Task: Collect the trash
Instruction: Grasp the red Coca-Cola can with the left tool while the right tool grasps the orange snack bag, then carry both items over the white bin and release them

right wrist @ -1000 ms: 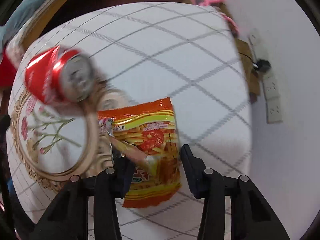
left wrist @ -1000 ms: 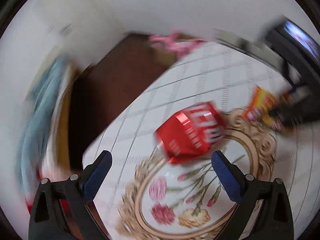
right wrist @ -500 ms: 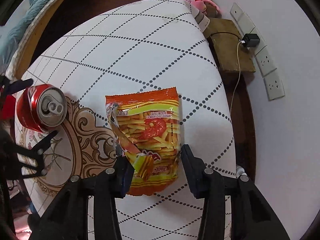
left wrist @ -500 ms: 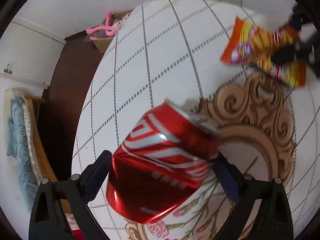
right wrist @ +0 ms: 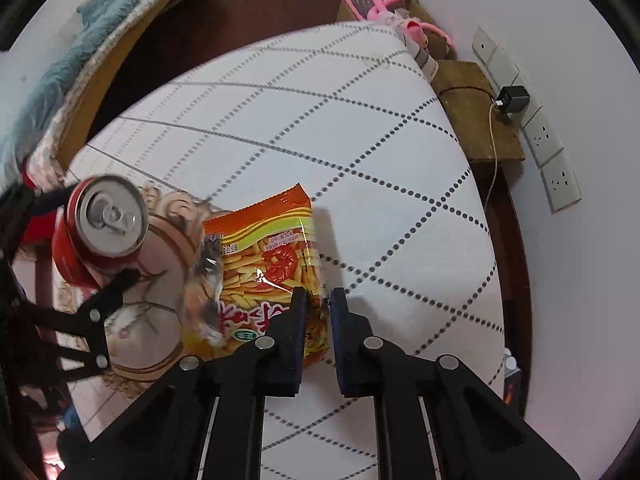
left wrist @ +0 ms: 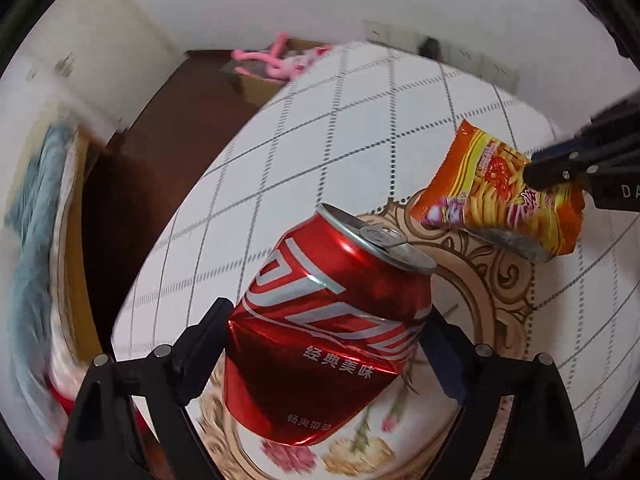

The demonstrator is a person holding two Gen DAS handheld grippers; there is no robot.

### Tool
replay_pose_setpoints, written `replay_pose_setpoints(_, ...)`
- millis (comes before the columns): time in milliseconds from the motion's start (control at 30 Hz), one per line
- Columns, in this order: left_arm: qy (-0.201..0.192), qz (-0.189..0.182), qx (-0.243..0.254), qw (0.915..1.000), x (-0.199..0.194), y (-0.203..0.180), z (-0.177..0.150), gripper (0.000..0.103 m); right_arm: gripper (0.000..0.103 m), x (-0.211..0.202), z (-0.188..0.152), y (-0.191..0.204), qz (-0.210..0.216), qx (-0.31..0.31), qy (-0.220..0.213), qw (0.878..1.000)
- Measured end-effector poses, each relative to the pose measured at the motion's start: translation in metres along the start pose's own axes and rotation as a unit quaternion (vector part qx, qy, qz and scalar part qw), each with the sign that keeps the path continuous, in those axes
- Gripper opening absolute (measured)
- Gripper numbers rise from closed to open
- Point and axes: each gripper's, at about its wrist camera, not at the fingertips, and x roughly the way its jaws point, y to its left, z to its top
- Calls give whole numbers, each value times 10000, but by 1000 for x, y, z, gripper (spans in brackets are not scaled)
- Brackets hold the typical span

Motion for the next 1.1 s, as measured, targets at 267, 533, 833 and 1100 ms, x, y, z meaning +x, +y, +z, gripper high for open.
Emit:
replay_pose_setpoints(267,-333,217,-1143,9926,-45,26,-38,88,11,-38,-6,24,255,-181,-403,9987)
replay_pose_setpoints(533,-982,660,-2002,9726,-131,77,-94,87,11,-88,-15,99,735,-694,-759,9920)
replay_pose_setpoints(833,-1082,1515,-3206,9288,-219,147,-217,87,11,-111,-46,246,1543,-1620,-791,9714)
replay_pose_setpoints(1100,-180,1527,-4712,8685,-180,192,-372,86,11,-32,-106,404,1778,-2497,24,9519)
